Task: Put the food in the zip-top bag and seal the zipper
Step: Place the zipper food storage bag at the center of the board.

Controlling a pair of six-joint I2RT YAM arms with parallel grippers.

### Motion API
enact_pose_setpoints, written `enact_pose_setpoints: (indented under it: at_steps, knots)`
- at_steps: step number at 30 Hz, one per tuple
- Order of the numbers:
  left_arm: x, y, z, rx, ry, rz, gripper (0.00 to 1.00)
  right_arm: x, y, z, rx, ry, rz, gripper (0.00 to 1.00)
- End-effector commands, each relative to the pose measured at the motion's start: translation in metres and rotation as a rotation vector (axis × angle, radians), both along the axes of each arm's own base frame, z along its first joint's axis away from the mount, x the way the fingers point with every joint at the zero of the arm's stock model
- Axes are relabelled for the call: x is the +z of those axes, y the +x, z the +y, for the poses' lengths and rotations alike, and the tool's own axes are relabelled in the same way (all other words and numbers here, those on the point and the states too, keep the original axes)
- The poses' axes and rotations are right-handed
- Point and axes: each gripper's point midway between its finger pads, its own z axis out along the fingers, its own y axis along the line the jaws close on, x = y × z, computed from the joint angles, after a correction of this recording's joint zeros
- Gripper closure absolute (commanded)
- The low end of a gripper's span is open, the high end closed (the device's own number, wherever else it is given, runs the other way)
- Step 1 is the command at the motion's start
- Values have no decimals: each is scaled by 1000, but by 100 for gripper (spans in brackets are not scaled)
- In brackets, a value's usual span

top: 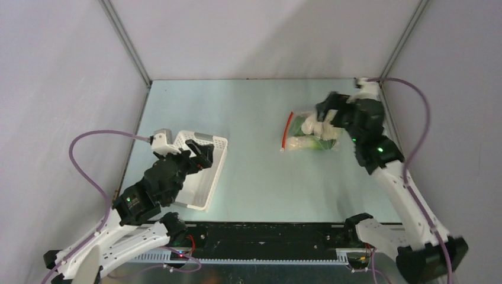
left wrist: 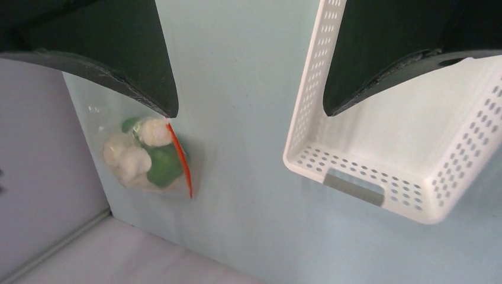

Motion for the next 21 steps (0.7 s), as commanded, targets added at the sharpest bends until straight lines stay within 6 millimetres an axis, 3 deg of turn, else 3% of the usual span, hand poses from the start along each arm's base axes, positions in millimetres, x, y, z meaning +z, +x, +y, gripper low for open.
enact_pose_setpoints:
  at_steps: [1,2,5,7,13,21]
  knots:
    - [18,8,32,203,21,26,2,12,-15,-79,-270,129,8,0]
    - [12,8,40,242,55,54,2,12,-26,-93,-320,118,11,0]
    - [19,8,57,329,32,63,2,13,-49,-145,-532,65,-5,0]
    - [21,8,66,369,12,71,2,7,-65,-165,-620,41,-3,0]
    - [28,1,84,445,-8,80,2,5,-91,-184,-700,19,-26,0]
    - [33,-7,96,476,7,101,2,2,-96,-193,-729,-4,-39,0]
